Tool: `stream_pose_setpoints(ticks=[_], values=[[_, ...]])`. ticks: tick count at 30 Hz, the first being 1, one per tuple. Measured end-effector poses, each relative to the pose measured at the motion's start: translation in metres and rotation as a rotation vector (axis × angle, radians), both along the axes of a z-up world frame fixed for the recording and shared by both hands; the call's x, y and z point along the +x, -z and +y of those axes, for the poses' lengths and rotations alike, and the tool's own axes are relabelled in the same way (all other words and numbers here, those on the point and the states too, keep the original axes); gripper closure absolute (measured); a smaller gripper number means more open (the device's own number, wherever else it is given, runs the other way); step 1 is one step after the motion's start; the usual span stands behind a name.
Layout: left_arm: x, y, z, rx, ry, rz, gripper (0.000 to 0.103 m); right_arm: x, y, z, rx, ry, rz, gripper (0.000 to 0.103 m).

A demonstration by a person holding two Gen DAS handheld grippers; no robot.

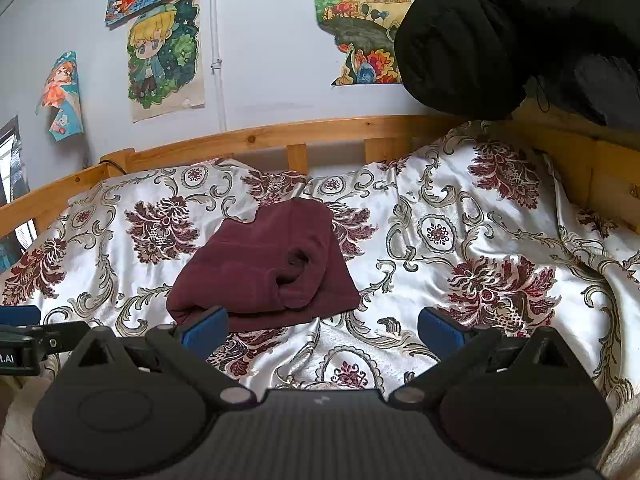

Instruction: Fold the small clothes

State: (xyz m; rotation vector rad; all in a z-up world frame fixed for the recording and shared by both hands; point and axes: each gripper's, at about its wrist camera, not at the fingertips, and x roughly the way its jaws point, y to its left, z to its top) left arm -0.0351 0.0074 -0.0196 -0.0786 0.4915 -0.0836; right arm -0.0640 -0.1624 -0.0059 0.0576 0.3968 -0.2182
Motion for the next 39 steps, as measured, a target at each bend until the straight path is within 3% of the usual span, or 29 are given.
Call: stream_pose_setpoints(ticks=[12,17,23,39], values=[[0.0003,0.001,0.0047,-0.033,0.012,0.027,0.001,0.0,0.0003,0.0008,0.001,0.001,0.003,0.0],[0.0042,0.0016,-0.004,0.081,-0.056,0.067,0.001,-0.0003,0.0002,0.0011,0.002,0.002,0.002,0.0],[-0.0014,-0.0025,0.0043,0.036,-0.056,0.05,0.001,-0.0002,-0.0001,0.001,0.002,0.002,0.003,0.0],[0.0019,-0.0074,0.0015,0.024,-0.062,0.039,0.001,-0.0001,0.0003,0.0016,0.004,0.004,0.004,0.0]])
